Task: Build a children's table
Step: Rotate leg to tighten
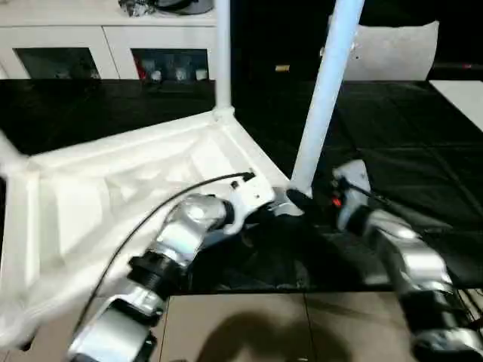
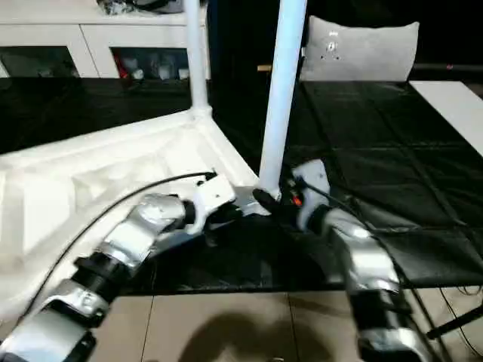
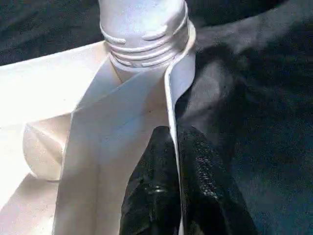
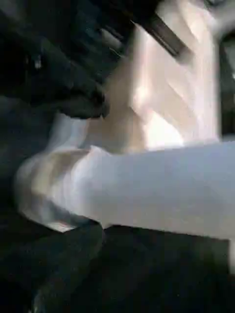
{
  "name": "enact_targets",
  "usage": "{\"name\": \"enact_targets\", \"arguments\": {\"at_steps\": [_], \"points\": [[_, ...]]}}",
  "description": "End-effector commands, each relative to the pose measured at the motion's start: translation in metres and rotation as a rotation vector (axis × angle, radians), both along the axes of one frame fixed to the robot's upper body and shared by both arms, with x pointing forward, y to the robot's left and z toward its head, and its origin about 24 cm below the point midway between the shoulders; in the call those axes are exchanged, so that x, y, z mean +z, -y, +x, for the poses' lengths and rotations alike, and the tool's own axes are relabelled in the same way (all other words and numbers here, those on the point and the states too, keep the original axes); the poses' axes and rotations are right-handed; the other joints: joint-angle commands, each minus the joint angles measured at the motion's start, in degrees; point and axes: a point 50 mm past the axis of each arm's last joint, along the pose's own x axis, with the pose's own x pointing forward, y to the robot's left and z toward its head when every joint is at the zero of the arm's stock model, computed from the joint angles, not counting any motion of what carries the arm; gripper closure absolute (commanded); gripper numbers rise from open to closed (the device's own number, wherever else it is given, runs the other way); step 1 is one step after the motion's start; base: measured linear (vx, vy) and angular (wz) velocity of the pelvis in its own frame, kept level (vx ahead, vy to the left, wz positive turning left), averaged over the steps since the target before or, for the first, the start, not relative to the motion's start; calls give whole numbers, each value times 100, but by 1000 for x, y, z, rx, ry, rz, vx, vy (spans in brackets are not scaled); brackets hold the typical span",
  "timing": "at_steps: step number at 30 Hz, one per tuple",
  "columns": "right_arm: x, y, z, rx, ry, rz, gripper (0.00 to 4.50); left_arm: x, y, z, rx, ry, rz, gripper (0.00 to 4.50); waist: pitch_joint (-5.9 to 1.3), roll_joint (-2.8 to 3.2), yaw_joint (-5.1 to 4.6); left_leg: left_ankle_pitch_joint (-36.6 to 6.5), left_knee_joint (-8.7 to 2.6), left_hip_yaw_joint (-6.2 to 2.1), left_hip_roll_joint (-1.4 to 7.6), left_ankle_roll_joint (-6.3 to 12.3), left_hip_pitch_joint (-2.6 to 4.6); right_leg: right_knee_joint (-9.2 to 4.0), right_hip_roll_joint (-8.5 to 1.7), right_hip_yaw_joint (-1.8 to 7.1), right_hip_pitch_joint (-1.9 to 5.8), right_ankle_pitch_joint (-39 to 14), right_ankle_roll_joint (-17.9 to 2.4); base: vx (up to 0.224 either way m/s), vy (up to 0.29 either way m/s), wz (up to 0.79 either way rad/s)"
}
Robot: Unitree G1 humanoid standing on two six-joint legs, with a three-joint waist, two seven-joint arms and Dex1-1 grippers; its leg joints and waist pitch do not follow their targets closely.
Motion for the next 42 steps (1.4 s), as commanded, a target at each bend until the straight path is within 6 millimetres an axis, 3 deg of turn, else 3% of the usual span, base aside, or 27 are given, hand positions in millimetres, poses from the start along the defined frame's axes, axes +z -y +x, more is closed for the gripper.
{"name": "enact_targets", "arguments": {"at_steps": [1, 7, 14, 17, 22, 29, 36, 40, 42], "points": [[10, 4, -4, 100, 26, -6, 60, -17, -10, -10, -90, -56, 76, 450, -316, -38, 27, -1159, -325, 147, -114, 409, -11, -317, -28, -5, 318, -607, -1300, 0, 0, 0], [17, 12, -14, 311, 17, -58, 60, -18, -23, -24, -335, -85, 112, 450, -304, -55, 10, -1372, -333, 157, -91, 425, 5, -326, -51, -7, 296, -919, -1396, 0, 0, 0], [21, 7, -18, 501, -31, -44, 126, -14, -33, -34, -552, -107, 176, 450, -309, -39, 140, -1242, -320, 186, -48, 435, 45, -253, -45, 0, 278, -597, -1535, 0, 0, 0], [22, 0, -20, 580, -60, -28, 154, -13, -32, -37, -614, -118, 183, 450, -310, -69, 169, -1167, -310, 195, -49, 458, 47, -233, -48, 3, 283, -503, -1582, 0, 0, 0], [20, -5, -24, 658, -110, -3, 197, -10, -29, -39, -674, -112, 176, 450, -318, -70, 252, -1125, -302, 201, -42, 442, 62, -217, -58, 13, 282, -484, -1595, 0, 0, 0], [19, -9, -27, 707, -135, 5, 246, -9, -29, -41, -704, -122, 172, 450, -320, -80, 271, -1110, -308, 195, -46, 371, 52, -216, -66, 13, 290, -599, -1516, 0, 0, 0], [16, -12, -36, 704, -138, 39, 249, -7, -27, -39, -615, -149, 77, 450, -331, -91, 285, -914, -288, 201, -51, 435, 49, -184, -56, 17, 302, -337, -1563, 0, 0, 0], [12, -17, -38, 629, -116, 53, 249, -4, -22, -35, -499, -167, 14, 450, -315, -85, 282, -1044, -304, 201, -48, 410, 50, -217, -62, 16, 289, -603, -1519, 0, 0, 0], [9, -22, -36, 553, -114, 43, 251, -3, -17, -34, -443, -183, -24, 450, -272, -92, 259, -1241, -346, 198, -50, 306, 38, -260, -60, 20, 275, -1059, -1381, 0, 0, 0]]}}
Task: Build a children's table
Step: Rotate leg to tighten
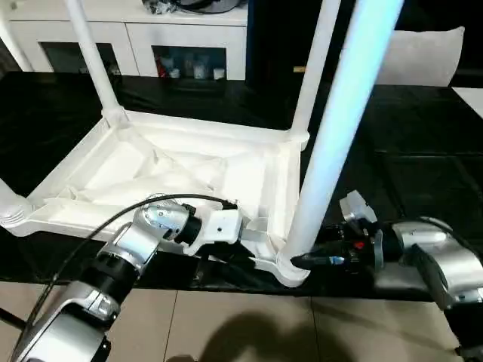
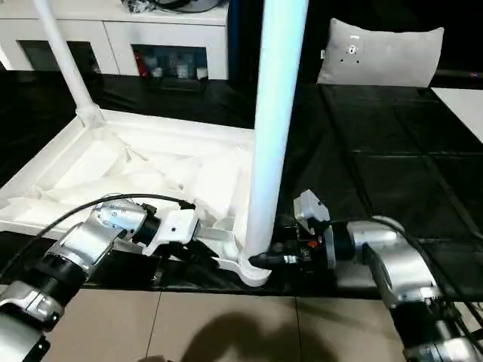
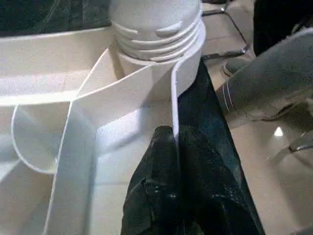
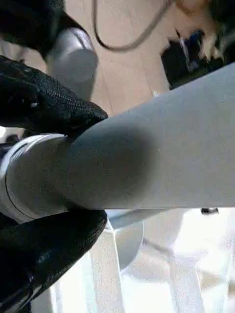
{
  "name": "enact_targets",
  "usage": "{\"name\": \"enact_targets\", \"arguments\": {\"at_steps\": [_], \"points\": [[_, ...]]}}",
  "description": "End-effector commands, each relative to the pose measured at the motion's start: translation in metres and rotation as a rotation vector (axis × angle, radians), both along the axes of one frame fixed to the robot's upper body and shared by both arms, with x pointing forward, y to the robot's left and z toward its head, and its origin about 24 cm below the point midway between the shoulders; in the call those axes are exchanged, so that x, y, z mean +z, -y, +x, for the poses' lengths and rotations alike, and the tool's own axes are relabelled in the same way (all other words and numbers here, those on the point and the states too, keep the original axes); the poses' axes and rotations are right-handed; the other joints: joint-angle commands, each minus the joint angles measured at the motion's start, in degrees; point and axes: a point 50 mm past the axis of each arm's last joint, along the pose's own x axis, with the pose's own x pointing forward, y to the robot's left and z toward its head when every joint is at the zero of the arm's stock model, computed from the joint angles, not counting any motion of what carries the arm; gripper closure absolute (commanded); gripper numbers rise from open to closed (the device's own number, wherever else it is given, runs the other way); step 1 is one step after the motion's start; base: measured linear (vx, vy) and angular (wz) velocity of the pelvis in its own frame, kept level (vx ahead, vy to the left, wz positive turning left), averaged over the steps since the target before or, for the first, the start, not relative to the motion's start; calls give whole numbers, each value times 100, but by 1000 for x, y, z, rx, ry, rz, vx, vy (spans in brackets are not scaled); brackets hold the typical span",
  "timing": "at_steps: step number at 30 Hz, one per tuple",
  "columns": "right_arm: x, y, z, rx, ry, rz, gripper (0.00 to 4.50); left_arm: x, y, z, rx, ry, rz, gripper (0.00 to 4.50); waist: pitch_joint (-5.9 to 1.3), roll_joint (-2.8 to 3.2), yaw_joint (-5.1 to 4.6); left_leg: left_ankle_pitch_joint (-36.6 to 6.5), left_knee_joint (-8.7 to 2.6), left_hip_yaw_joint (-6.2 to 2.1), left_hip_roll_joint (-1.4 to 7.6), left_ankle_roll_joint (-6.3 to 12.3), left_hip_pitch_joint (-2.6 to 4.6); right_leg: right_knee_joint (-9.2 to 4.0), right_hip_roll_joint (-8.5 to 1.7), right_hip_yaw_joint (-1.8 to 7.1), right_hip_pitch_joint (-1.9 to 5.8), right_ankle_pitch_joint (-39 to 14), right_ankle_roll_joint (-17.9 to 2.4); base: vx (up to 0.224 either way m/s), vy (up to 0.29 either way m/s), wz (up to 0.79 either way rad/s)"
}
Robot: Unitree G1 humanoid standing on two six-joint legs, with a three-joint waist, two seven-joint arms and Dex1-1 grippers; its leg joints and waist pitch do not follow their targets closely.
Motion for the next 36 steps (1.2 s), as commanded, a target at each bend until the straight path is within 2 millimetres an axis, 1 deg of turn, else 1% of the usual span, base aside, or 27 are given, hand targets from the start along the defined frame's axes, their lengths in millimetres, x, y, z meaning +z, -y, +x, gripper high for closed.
{"name": "enact_targets", "arguments": {"at_steps": [1, 2, 3, 4, 5, 9, 10, 12, 13, 14, 15, 16, 17, 19, 20, 21, 22, 24, 26, 27, 28, 29, 30, 31, 32, 33, 36], "points": [[-6, -19, 7, -126, 0, -2, 251, -2, 21, -3, 75, -34, -51, 450, -263, -79, -53, -1459, -388, 146, -65, 217, 25, -337, -62, 9, 250, -1563, -1237, 0, 0, 0], [-8, -23, 10, -180, 5, -3, 251, -1, 25, -2, 106, -38, -59, 450, -252, -54, -64, -1543, -402, 136, -65, 157, 30, -345, -65, 14, 237, -1749, -1171, 0, 0, 0], [-9, -26, 12, -211, 6, -2, 251, -1, 27, -2, 124, -39, -64, 450, -222, -81, -112, -1771, -423, 122, -89, 50, 16, -398, -67, 5, 218, -2295, -960, 0, 0, 0], [-12, -35, 19, -308, 6, 2, 252, 0, 37, -1, 178, -36, -83, 450, -220, -94, -172, -1888, -446, 94, -105, -45, 11, -426, -70, -9, 219, -2650, -786, 0, 0, 0], [-13, -37, 21, -332, 7, 1, 253, 0, 39, -1, 191, -36, -86, 450, -225, -90, -239, -1940, -450, 72, -119, -85, 5, -454, -70, -23, 218, -2871, -640, 0, 0, 0], [-21, -59, 48, -637, -27, -1, 254, 4, 67, 4, 321, -41, -118, 450, -232, -94, -467, -2024, -445, 45, -155, -119, -22, -492, -53, -53, 190, -3043, -538, 0, 0, 0], [-23, -63, 52, -691, -33, -9, 254, 5, 72, 5, 347, -32, -116, 450, -238, -102, -526, -2014, -438, 40, -156, -92, -29, -496, -48, -55, 187, -2980, -558, 0, 0, 0], [-25, -66, 59, -766, -43, -16, 254, 6, 79, 9, 388, -9, -118, 450, -251, -85, -579, -2000, -436, 34, -161, -47, -35, -495, -35, -58, 196, -2771, -625, 0, 0, 0], [-26, -70, 64, -828, -52, -12, 254, 8, 86, 13, 434, 21, -123, 450, -251, -116, -611, -1944, -432, 42, -163, -16, -57, -492, -25, -53, 197, -2577, -693, 0, 0, 0], [-25, -75, 66, -837, -54, 9, 220, 10, 91, 16, 461, 61, -136, 450, -257, -101, -600, -1971, -416, 57, -163, -3, -17, -503, -17, -46, 169, -2498, -746, 0, 0, 0], [-24, -76, 67, -839, -54, 16, 220, 11, 93, 17, 469, 74, -140, 450, -264, -98, -599, -1982, -401, 67, -167, 19, -3, -506, -15, -40, 154, -2450, -770, 0, 0, 0], [-23, -77, 65, -822, -46, 29, 199, 11, 93, 18, 474, 90, -131, 450, -278, -120, -577, -1907, -393, 76, -163, 64, 1, -496, -6, -32, 171, -2237, -842, 0, 0, 0], [-22, -77, 64, -811, -40, 36, 199, 10, 92, 19, 476, 99, -123, 450, -286, -111, -553, -1803, -394, 79, -152, 88, -10, -475, -11, -23, 191, -2050, -886, 0, 0, 0], [-22, -75, 63, -795, -36, 41, 174, 9, 89, 20, 480, 108, -107, 450, -290, -100, -518, -1574, -389, 92, -140, 184, -27, -427, -4, -14, 212, -1561, -1048, 0, 0, 0], [-22, -75, 63, -795, -36, 41, 164, 9, 89, 20, 480, 108, -107, 450, -304, -101, -483, -1494, -370, 110, -136, 218, -8, -419, -9, -7, 211, -1407, -1106, 0, 0, 0], [-22, -69, 61, -791, -27, 44, 151, 7, 85, 21, 483, 114, -84, 450, -303, -96, -465, -1447, -368, 114, -136, 232, -6, -413, -8, -2, 213, -1341, -1130, 0, 0, 0], [-21, -55, 59, -782, 12, 42, 139, 3, 76, 21, 487, 128, -40, 450, -309, -95, -422, -1347, -371, 112, -129, 253, -17, -395, -14, -7, 241, -1218, -1146, 0, 0, 0], [-20, -49, 59, -780, 34, 40, 127, 1, 72, 22, 491, 134, -18, 450, -308, -95, -387, -1270, -362, 123, -130, 285, -20, -385, -13, -7, 249, -1085, -1173, 0, 0, 0], [-20, -47, 59, -779, 41, 40, 118, 0, 71, 22, 492, 137, -11, 450, -310, -94, -358, -1200, -363, 126, -131, 297, -16, -378, -14, -8, 254, -1030, -1189, 0, 0, 0], [-18, -40, 56, -750, 51, 42, 95, -2, 68, 22, 482, 142, -2, 450, -305, -95, -342, -1173, -370, 123, -129, 282, -22, -373, -13, -9, 259, -1044, -1184, 0, 0, 0], [-14, -21, 48, -666, 79, 38, 87, -6, 58, 24, 458, 151, 25, 450, -288, -15, -315, -1308, -375, 126, -123, 255, 5, -408, -4, -11, 250, -1116, -1159, 0, 0, 0], [-14, -21, 48, -666, 79, 38, 87, -6, 58, 24, 458, 151, 25, 450, -302, -44, -301, -1335, -364, 117, -135, 272, 2, -404, 5, -16, 277, -1095, -1124, 0, 0, 0], [-11, -11, 43, -613, 95, 25, 67, -8, 52, 24, 439, 157, 42, 450, -305, -59, -272, -1350, -356, 133, -119, 311, 23, -392, -9, 2, 248, -1009, -1185, 0, 0, 0], [-7, 5, 34, -522, 123, -18, 67, -12, 41, 23, 396, 157, 79, 450, -305, -57, -231, -1324, -352, 122, -124, 374, 7, -397, -3, -4, 288, -958, -1181, 0, 0, 0], [-7, 6, 34, -521, 123, -19, 67, -12, 41, 23, 395, 157, 80, 450, -293, -64, -226, -1309, -360, 120, -119, 414, -14, -383, -8, -6, 289, -938, -1200, 0, 0, 0], [-4, 12, 30, -473, 124, -35, 67, -14, 36, 22, 357, 153, 92, 450, -291, -41, -228, -1332, -360, 122, -123, 408, -20, -382, -14, -9, 283, -997, -1200, 0, 0, 0], [1, 22, 24, -393, 125, -59, 67, -16, 28, 19, 289, 150, 117, 450, -283, -65, -249, -1503, -372, 119, -123, 368, -11, -419, -18, -23, 270, -1403, -1124, 0, 0, 0]]}}
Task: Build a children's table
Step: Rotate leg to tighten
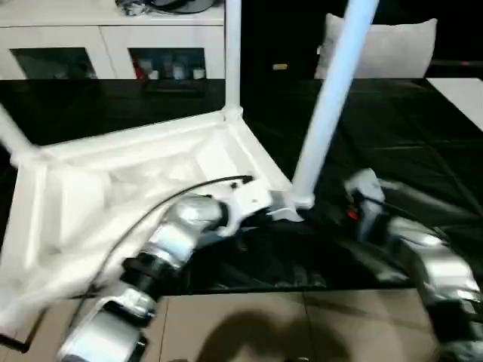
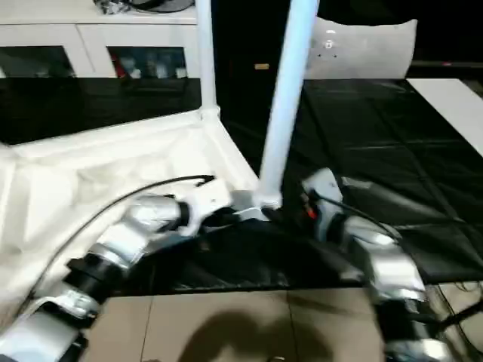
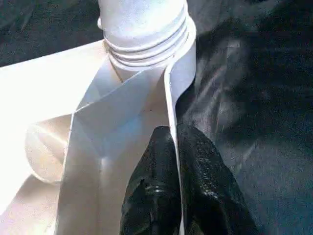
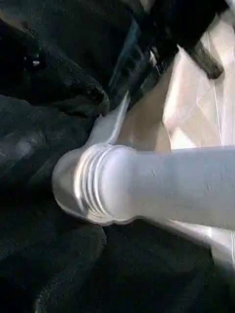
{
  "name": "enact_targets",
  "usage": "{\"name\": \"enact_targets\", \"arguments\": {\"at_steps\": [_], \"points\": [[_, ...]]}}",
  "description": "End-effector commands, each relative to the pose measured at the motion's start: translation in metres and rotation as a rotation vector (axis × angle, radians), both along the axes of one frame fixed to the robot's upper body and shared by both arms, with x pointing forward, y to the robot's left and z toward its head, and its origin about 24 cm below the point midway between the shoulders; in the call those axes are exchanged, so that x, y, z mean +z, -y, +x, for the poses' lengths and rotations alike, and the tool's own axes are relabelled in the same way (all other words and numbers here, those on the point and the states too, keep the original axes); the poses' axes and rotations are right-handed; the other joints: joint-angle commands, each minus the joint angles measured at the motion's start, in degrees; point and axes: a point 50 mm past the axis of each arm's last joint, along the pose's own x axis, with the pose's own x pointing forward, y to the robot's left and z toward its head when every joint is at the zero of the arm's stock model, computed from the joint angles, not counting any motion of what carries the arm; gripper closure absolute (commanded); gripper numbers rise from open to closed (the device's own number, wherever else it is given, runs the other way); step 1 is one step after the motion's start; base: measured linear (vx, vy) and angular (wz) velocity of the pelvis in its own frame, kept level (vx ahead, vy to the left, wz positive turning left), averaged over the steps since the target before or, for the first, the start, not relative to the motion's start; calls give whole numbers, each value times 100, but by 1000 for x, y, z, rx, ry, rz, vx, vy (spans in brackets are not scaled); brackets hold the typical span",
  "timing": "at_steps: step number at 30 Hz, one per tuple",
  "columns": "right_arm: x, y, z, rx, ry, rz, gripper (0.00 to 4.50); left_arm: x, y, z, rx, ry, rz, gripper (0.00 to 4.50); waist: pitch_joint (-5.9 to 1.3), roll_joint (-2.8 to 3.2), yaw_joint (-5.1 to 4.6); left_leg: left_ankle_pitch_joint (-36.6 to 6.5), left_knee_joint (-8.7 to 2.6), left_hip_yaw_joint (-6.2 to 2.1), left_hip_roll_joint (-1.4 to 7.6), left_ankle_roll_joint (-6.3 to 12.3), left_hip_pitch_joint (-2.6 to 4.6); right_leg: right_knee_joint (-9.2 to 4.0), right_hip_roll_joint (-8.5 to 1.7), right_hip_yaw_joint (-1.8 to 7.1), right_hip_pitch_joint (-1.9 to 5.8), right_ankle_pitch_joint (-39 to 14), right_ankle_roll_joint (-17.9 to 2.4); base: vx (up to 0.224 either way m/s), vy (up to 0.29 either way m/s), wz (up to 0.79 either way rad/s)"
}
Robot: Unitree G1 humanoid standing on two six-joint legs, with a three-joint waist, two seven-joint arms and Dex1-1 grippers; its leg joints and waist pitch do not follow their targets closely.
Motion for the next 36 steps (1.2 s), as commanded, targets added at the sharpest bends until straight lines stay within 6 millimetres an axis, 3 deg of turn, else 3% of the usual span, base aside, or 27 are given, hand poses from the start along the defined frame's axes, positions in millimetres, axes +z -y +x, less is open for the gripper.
{"name": "enact_targets", "arguments": {"at_steps": [1, 5, 9, 10, 15, 19, 26, 36], "points": [[11, 5, -4, 105, 19, -8, 67, -16, -5, -13, -159, -64, 105, 450, -298, -75, 11, -1522, -332, 141, -114, 372, -43, -391, -36, -5, 304, -1527, -1103, 0, 0, 0], [17, 9, -5, 185, 22, -15, 67, -16, -14, -17, -274, -72, 152, 450, -313, -76, 23, -1442, -322, 141, -98, 405, -33, -369, -39, -4, 294, -1360, -1204, 0, 0, 0], [21, 9, -7, 279, 3, -11, 104, -15, -22, -21, -389, -75, 194, 450, -318, -66, 60, -1276, -310, 155, -81, 454, -23, -316, -30, -7, 304, -1012, -1356, 0, 0, 0], [22, 6, -9, 329, -16, -8, 110, -14, -24, -25, -464, -81, 211, 450, -320, -93, 85, -1261, -301, 160, -81, 477, -22, -309, -30, -13, 314, -987, -1388, 0, 0, 0], [21, -3, -11, 414, -42, 5, 150, -13, -25, -32, -577, -102, 231, 450, -317, -75, 146, -1203, -302, 177, -54, 437, 0, -272, -42, 3, 296, -839, -1481, 0, 0, 0], [18, -12, -14, 480, -64, 23, 177, -12, -24, -36, -627, -103, 238, 450, -311, -81, 198, -1322, -315, 179, -52, 375, 9, -285, -56, 10, 298, -1102, -1404, 0, 0, 0], [14, -20, -15, 537, -90, 39, 240, -12, -23, -37, -664, -99, 227, 450, -314, -93, 232, -1314, -318, 180, -58, 303, 21, -273, -46, 16, 300, -1020, -1380, 0, 0, 0], [10, -27, -14, 533, -75, 18, 256, -15, -25, -36, -651, -98, 227, 450, -304, -111, 228, -1405, -336, 177, -54, 237, 20, -306, -57, 18, 284, -1429, -1230, 0, 0, 0]]}}
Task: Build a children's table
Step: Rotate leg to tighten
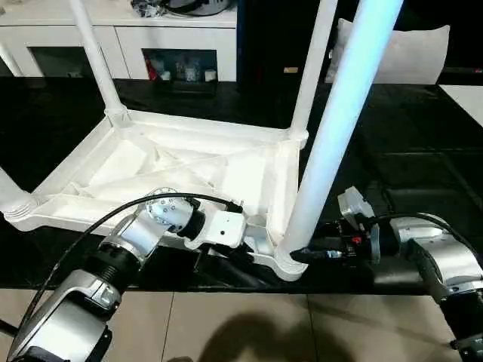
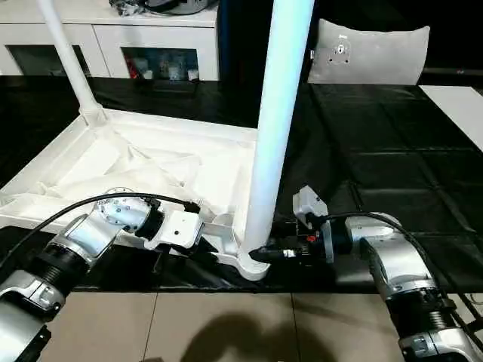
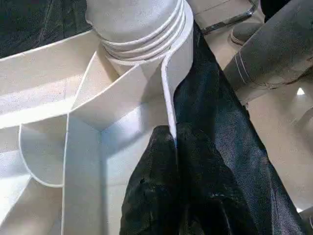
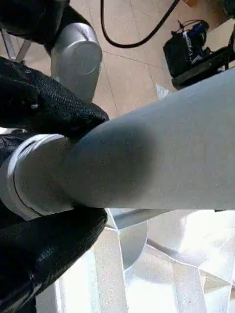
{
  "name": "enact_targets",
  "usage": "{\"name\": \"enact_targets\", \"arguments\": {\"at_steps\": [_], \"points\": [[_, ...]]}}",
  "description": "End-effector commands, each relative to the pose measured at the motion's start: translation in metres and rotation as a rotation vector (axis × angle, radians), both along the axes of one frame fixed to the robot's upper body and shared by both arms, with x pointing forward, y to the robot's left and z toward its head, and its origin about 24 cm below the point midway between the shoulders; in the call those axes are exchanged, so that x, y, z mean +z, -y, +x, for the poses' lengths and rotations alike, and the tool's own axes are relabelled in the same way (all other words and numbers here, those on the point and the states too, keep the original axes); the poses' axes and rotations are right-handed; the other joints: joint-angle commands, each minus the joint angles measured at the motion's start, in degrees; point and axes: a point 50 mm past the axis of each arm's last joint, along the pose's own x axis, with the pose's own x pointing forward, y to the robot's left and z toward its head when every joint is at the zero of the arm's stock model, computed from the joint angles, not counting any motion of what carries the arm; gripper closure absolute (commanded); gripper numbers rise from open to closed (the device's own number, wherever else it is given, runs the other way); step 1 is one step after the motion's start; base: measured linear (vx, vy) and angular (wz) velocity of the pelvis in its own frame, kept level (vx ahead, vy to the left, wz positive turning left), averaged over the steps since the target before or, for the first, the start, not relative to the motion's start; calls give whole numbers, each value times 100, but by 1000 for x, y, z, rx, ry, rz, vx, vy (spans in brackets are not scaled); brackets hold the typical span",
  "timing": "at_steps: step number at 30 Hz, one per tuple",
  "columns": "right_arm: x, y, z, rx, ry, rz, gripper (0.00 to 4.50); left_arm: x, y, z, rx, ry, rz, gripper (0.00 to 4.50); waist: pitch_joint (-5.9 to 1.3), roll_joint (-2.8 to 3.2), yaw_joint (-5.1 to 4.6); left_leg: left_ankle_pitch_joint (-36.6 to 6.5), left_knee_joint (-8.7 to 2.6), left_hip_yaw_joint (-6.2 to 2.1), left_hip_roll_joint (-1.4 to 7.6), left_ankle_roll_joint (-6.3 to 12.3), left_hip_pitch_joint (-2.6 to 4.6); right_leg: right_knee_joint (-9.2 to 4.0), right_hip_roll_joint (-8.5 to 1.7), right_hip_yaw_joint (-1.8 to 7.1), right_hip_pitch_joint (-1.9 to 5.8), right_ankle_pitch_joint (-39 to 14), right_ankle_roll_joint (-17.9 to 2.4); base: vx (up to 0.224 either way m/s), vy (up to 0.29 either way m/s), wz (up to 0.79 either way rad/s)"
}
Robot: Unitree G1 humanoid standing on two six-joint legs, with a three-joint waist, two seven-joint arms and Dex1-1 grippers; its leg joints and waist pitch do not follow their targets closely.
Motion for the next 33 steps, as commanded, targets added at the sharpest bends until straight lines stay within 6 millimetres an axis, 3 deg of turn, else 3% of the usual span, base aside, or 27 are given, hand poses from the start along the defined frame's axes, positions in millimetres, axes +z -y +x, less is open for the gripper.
{"name": "enact_targets", "arguments": {"at_steps": [1, 3, 6, 10, 14, 18, 19, 28, 30, 33], "points": [[1, -9, 2, 10, 37, -12, 256, -21, 2, -14, -95, -55, 114, 450, -301, -91, -37, -1396, -335, 155, -64, 232, -15, -318, -51, 15, 253, -1417, -1220, 0, 0, 0], [0, -8, 4, -25, -4, 7, 256, -22, 2, -14, -93, -56, 114, 450, -296, -87, -45, -1431, -342, 154, -68, 227, -11, -325, -42, 11, 254, -1468, -1205, 0, 0, 0], [3, -7, 4, -34, -37, 47, 187, -22, 1, -15, -91, -58, 114, 450, -291, -90, -51, -1563, -351, 152, -68, 198, -6, -347, -44, 12, 251, -1687, -1150, 0, 0, 0], [1, -8, 3, -27, 6, 8, 149, -23, 1, -14, -88, -57, 116, 450, -315, -73, -39, -1442, -338, 155, -57, 181, 5, -321, -45, 17, 239, -1379, -1223, 0, 0, 0], [-2, -9, 2, -9, 10, -13, 167, -23, 0, -13, -84, -53, 120, 450, -313, -78, -35, -1364, -332, 157, -67, 223, -3, -292, -32, 12, 263, -1098, -1315, 0, 0, 0], [0, -9, 0, -2, -6, 7, 187, -23, 0, -12, -80, -51, 121, 450, -295, -85, -37, -1535, -349, 153, -63, 217, -5, -330, -47, 12, 254, -1506, -1212, 0, 0, 0], [0, -9, 0, 4, -10, 9, 216, -24, -1, -12, -79, -50, 121, 450, -297, -91, -35, -1561, -350, 153, -62, 209, -2, -338, -52, 15, 253, -1586, -1183, 0, 0, 0], [-4, -13, -6, 9, -28, 20, 245, -25, 0, -12, -31, -59, 97, 450, -296, -99, -31, -1473, -350, 152, -57, 209, -8, -329, -54, 21, 250, -1510, -1167, 0, 0, 0], [-10, -20, -5, -75, -39, 10, 246, -22, 4, -10, 56, -94, 49, 450, -285, -91, -35, -1464, -363, 148, -58, 185, -11, -329, -49, 22, 248, -1518, -1156, 0, 0, 0], [-17, -37, 0, -229, -58, 25, 248, -17, 20, -10, 174, -181, -45, 450, -251, -103, -95, -1748, -401, 136, -81, 58, -10, -380, -52, 20, 213, -2132, -976, 0, 0, 0]]}}
